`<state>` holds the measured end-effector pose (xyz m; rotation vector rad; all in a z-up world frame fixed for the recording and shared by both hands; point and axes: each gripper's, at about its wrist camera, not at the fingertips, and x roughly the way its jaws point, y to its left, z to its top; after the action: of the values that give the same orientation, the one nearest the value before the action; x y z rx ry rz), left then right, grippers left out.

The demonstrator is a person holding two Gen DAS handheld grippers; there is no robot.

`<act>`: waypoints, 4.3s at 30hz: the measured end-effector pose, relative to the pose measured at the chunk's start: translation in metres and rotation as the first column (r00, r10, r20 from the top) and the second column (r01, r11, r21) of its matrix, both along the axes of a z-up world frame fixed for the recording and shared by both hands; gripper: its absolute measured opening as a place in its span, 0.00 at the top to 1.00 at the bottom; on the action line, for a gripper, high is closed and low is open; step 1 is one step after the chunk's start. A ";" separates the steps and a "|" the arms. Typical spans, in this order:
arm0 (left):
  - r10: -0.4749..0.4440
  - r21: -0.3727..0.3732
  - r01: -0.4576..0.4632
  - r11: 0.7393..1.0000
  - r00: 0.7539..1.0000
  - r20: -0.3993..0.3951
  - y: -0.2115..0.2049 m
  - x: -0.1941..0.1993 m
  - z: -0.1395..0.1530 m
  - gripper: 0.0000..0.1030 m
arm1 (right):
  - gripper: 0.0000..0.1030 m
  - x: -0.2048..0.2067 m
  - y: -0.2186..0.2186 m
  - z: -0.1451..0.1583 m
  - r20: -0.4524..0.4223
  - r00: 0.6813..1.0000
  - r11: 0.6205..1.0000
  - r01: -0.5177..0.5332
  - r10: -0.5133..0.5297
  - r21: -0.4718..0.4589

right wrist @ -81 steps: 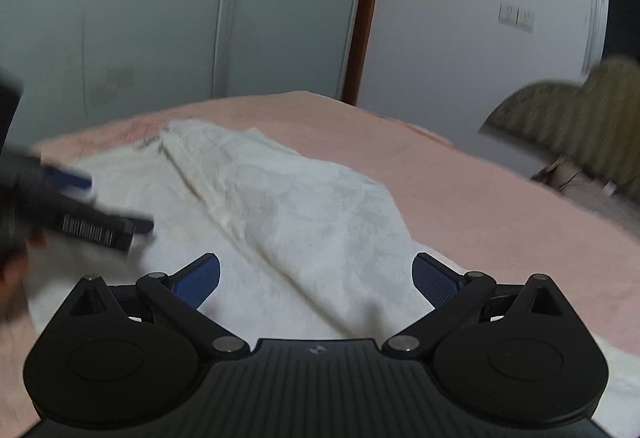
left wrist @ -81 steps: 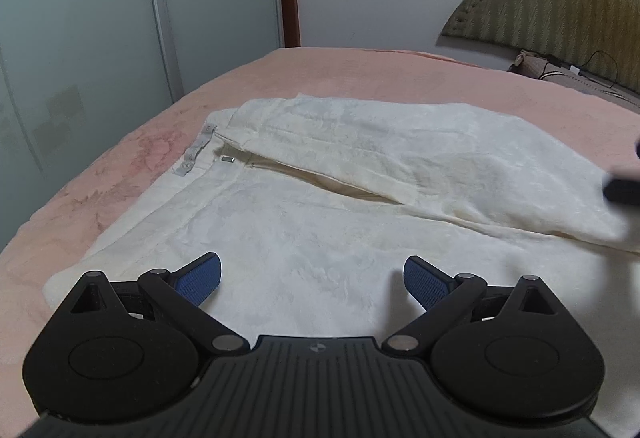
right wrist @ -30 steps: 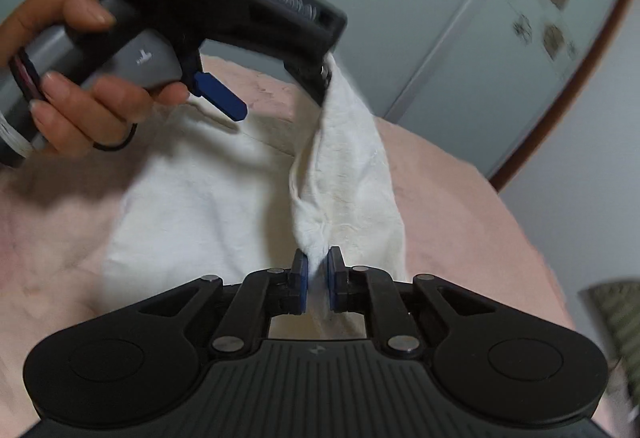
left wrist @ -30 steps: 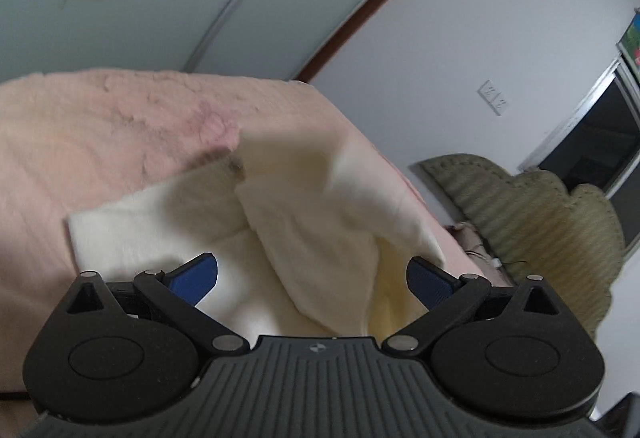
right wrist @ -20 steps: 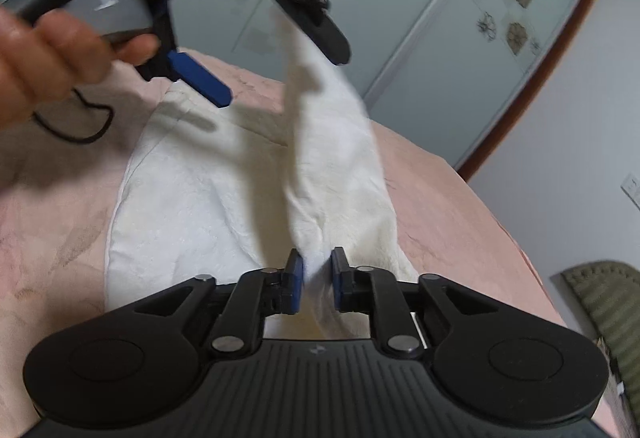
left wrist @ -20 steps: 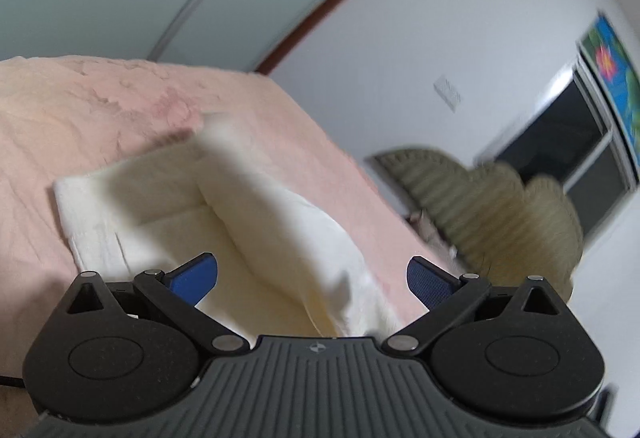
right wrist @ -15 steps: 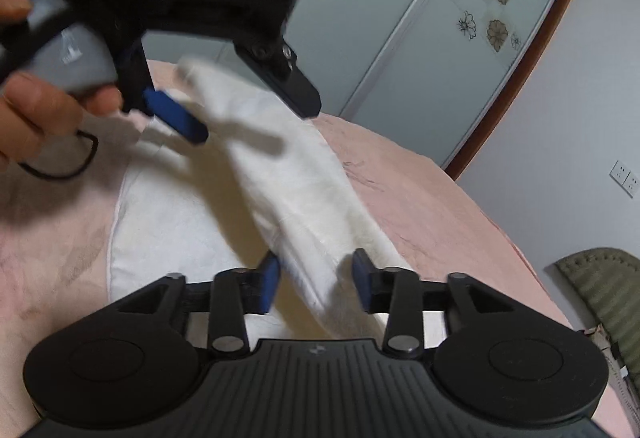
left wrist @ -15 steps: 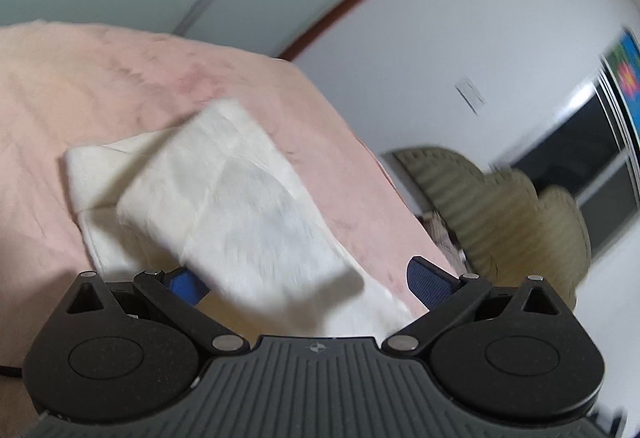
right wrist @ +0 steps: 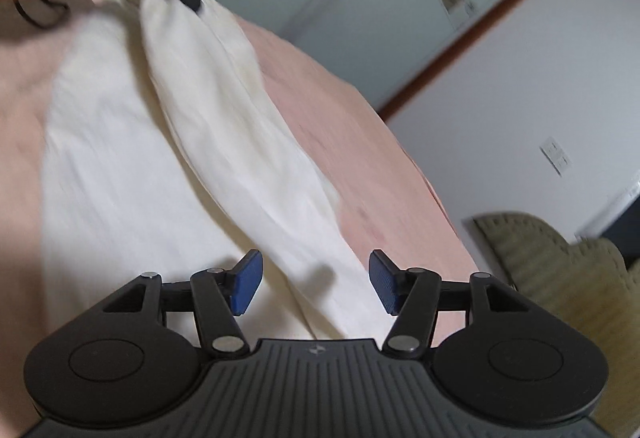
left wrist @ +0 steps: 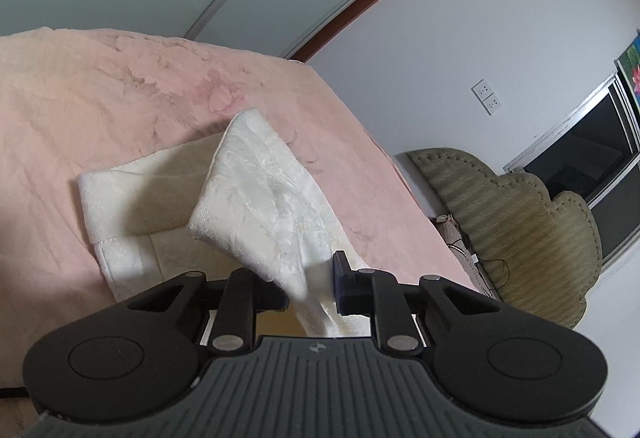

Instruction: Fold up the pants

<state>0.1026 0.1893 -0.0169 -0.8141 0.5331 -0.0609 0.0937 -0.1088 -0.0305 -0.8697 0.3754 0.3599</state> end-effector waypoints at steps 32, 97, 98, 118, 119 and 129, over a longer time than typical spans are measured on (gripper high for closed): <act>-0.047 0.369 0.094 0.925 0.990 -0.135 0.022 -0.009 -0.001 0.78 | 0.96 -0.086 0.042 -0.014 -0.175 0.972 0.988 -0.152 0.156 0.034; -0.921 0.905 0.426 0.001 0.354 -0.166 -0.298 -0.117 -0.051 0.75 | 0.89 -0.118 -0.068 0.000 -0.241 0.966 0.996 0.083 -0.090 -0.039; -0.923 0.896 0.443 0.009 0.349 -0.163 -0.297 -0.114 -0.052 0.76 | 0.87 -0.116 -0.077 0.006 -0.253 0.961 0.993 0.115 -0.107 0.016; -0.956 0.742 0.663 0.101 0.272 -0.113 -0.284 -0.081 -0.052 0.83 | 0.45 -0.054 -0.242 0.039 -0.340 0.680 0.449 0.704 -0.649 0.550; -0.956 0.732 0.673 0.105 0.270 -0.111 -0.283 -0.079 -0.051 0.83 | 0.42 -0.039 -0.233 0.042 -0.311 0.702 0.493 0.687 -0.641 0.534; -0.958 0.691 0.713 0.120 0.266 -0.108 -0.281 -0.070 -0.051 0.79 | 0.41 0.102 -0.242 -0.014 -0.335 0.615 0.555 0.789 -0.714 0.266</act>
<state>0.0326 -0.0913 -0.0678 0.3422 0.5491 -1.1140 0.1960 -0.3503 -0.0450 -0.2046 0.7940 -0.3073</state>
